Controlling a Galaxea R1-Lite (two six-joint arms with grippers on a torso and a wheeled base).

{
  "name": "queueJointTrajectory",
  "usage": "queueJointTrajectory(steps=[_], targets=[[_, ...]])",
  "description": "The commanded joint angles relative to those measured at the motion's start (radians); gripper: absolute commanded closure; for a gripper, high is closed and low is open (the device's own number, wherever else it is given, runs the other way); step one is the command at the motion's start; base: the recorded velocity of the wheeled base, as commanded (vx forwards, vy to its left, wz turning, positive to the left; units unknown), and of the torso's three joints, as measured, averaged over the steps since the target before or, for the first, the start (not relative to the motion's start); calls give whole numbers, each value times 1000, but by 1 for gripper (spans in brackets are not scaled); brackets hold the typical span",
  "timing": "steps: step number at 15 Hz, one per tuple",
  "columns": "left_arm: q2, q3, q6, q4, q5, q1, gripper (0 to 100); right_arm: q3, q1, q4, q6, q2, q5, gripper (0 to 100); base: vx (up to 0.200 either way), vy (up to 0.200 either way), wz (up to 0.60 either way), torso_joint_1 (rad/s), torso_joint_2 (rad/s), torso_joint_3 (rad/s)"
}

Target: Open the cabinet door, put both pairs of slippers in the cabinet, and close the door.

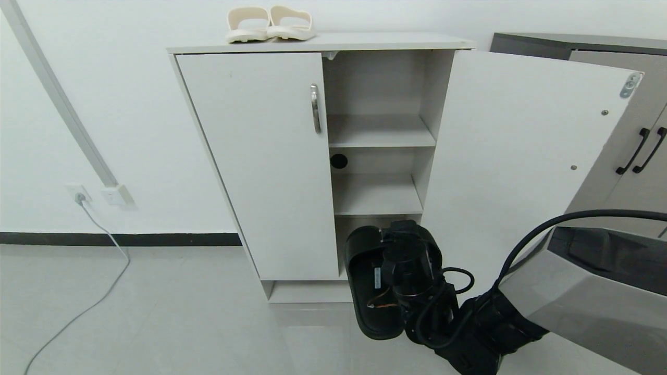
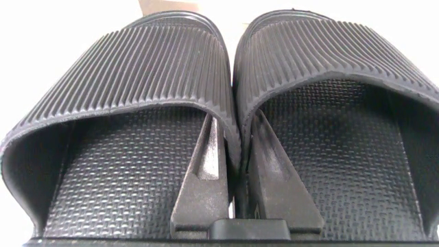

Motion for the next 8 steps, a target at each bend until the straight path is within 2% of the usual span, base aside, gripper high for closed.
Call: queueJointTrajectory(steps=[1, 2, 8], targets=[[2, 0, 0, 0, 0, 1, 100, -16, -3, 2, -4, 1, 1, 100, 0, 0, 0, 0, 0, 0], [2, 0, 0, 0, 0, -1, 100, -30, -6, 2, -20, 3, 7, 100, 0, 0, 0, 0, 0, 0], [2, 0, 1, 0, 0, 1, 100, -72, -10, 2, -26, 27, 7, 100, 0, 0, 0, 2, 4, -176]])
